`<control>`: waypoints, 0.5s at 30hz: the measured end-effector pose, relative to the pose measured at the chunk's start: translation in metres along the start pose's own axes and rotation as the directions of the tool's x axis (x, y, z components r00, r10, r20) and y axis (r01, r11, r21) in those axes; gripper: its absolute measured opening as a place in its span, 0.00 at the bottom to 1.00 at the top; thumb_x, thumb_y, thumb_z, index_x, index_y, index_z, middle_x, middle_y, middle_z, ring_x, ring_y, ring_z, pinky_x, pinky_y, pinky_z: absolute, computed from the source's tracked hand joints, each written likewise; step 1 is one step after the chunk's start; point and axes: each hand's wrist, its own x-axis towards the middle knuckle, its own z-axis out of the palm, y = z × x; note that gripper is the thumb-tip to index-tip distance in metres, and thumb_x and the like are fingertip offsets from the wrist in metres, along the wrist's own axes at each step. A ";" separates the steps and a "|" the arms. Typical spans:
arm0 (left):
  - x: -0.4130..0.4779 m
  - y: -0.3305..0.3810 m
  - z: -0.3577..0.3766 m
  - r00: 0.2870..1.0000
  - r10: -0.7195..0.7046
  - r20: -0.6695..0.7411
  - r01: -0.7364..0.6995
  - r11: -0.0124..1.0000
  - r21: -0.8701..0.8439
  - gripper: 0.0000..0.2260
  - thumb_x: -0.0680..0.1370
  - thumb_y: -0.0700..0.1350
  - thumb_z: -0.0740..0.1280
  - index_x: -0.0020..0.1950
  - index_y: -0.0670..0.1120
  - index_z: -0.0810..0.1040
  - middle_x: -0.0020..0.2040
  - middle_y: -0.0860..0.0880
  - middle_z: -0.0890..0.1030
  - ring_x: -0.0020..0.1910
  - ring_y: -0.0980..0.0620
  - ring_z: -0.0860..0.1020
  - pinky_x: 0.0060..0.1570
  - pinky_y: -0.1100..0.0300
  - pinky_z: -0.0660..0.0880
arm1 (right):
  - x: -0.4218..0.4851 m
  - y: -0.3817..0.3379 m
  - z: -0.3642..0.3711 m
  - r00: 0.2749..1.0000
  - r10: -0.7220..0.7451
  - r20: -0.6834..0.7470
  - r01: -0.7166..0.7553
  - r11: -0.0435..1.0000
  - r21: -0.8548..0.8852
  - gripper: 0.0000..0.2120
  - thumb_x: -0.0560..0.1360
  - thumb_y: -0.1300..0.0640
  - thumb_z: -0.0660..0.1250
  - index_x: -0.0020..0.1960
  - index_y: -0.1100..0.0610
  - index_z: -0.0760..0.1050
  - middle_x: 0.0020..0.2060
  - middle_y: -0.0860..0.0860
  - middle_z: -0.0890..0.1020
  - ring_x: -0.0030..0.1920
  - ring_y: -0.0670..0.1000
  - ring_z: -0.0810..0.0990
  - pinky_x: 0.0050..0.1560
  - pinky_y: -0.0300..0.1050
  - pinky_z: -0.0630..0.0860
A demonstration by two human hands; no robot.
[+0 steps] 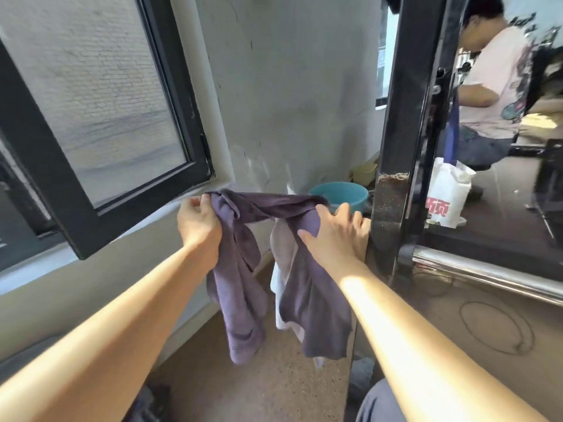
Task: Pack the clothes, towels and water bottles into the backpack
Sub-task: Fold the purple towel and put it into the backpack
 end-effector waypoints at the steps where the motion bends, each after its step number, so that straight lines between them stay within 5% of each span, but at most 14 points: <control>1: 0.001 -0.002 -0.007 0.999 0.000 0.045 0.000 1.000 -0.004 0.13 0.85 0.48 0.61 0.56 0.39 0.80 0.51 0.42 0.83 0.53 0.43 0.81 0.51 0.55 0.73 | -0.001 0.000 0.001 1.000 -0.004 0.012 0.004 0.999 -0.038 0.30 0.74 0.34 0.67 0.70 0.47 0.68 0.62 0.57 0.74 0.63 0.62 0.72 0.63 0.56 0.64; 7: -0.004 -0.014 -0.052 0.988 0.041 0.149 -0.048 0.998 0.047 0.11 0.85 0.49 0.63 0.52 0.42 0.80 0.42 0.49 0.81 0.40 0.53 0.77 0.43 0.59 0.73 | -0.009 -0.020 -0.001 1.000 -0.023 0.010 0.022 0.996 0.087 0.29 0.73 0.43 0.72 0.70 0.49 0.69 0.68 0.57 0.69 0.70 0.61 0.63 0.71 0.66 0.59; 12: -0.010 -0.023 -0.099 0.996 0.025 -0.089 -0.021 0.999 0.047 0.15 0.85 0.46 0.58 0.39 0.47 0.70 0.37 0.52 0.73 0.34 0.56 0.69 0.41 0.57 0.66 | -0.027 -0.068 -0.001 0.969 -0.243 0.043 0.219 0.927 0.304 0.19 0.75 0.45 0.70 0.64 0.46 0.77 0.63 0.50 0.73 0.67 0.57 0.65 0.66 0.55 0.62; 15: -0.013 -0.036 -0.127 0.999 -0.038 0.005 0.038 0.999 0.028 0.12 0.85 0.45 0.60 0.43 0.44 0.75 0.38 0.50 0.77 0.38 0.53 0.73 0.39 0.60 0.71 | -0.046 -0.104 0.004 0.897 -0.383 0.219 0.225 0.823 0.521 0.15 0.77 0.45 0.69 0.61 0.48 0.79 0.59 0.48 0.77 0.64 0.54 0.70 0.66 0.51 0.66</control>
